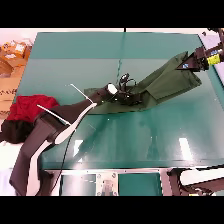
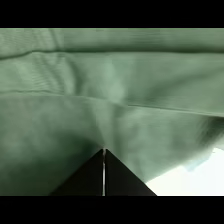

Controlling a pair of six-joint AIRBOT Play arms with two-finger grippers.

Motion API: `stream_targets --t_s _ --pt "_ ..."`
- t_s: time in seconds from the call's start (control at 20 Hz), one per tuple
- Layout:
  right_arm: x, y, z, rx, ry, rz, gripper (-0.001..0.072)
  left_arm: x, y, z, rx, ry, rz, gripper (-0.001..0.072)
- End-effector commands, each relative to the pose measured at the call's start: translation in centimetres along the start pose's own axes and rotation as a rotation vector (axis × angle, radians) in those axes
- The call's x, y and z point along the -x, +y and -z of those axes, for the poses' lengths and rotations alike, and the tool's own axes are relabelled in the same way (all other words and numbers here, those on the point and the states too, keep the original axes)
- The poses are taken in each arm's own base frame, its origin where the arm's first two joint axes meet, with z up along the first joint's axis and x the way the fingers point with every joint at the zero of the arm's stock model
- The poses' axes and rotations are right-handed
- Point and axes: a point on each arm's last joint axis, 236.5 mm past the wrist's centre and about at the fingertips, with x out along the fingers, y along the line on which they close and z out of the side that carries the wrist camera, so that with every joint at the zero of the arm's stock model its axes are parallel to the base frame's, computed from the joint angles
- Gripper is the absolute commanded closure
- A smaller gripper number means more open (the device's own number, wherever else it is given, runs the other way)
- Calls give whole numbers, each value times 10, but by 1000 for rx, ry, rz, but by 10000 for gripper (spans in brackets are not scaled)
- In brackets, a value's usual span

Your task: Fold the shirts.

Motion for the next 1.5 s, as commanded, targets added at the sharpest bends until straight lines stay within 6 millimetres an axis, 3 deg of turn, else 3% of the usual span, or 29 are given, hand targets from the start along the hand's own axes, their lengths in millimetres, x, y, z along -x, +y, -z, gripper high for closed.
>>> stream_targets --t_s 0.0,0.1,0.3,0.4,0.5,0.65,0.8,0.85,0.9,0.95,1.0,1.05,1.1,1.15,1.2,1.45 --pt "-19 2 1 -24 13 -35 695 41 -4 -17 -54 51 6 688" --pt "-28 16 2 -18 22 -94 695 102 3 -41 -129 101 -66 688" --pt "-59 70 -12 32 5 -185 695 259 50 -82 -205 114 -435 688" --pt "-90 101 -19 50 -2 -199 695 332 66 -93 -208 71 -594 687" --pt "-134 135 -24 72 -2 -221 695 384 71 -103 -192 -3 -661 687" --pt "-229 188 -9 111 48 -257 695 425 75 -110 -184 -67 -686 687" --pt "-341 223 12 121 19 -255 694 435 81 -111 -226 -52 -702 687" --pt "-377 232 23 117 3 -251 595 435 82 -110 -235 -44 -703 687" --pt "-403 237 35 110 6 -252 290 435 82 -108 -248 -33 -704 687" --pt "-417 240 51 121 39 -251 136 435 82 -107 -245 -27 -704 686" --pt "-419 237 59 157 70 -241 139 435 82 -106 -249 -21 -704 686" --pt "-411 229 61 170 106 -229 192 435 82 -106 -260 -17 -704 687" --pt "-398 222 57 160 138 -236 342 435 82 -106 -267 -16 -704 687" --pt "-381 211 49 150 167 -243 577 435 82 -106 -268 -16 -704 687" --pt "-364 198 38 133 186 -249 690 435 82 -106 -268 -17 -704 687" --pt "-258 92 -24 10 108 -209 694 435 82 -105 -257 -17 -704 687"
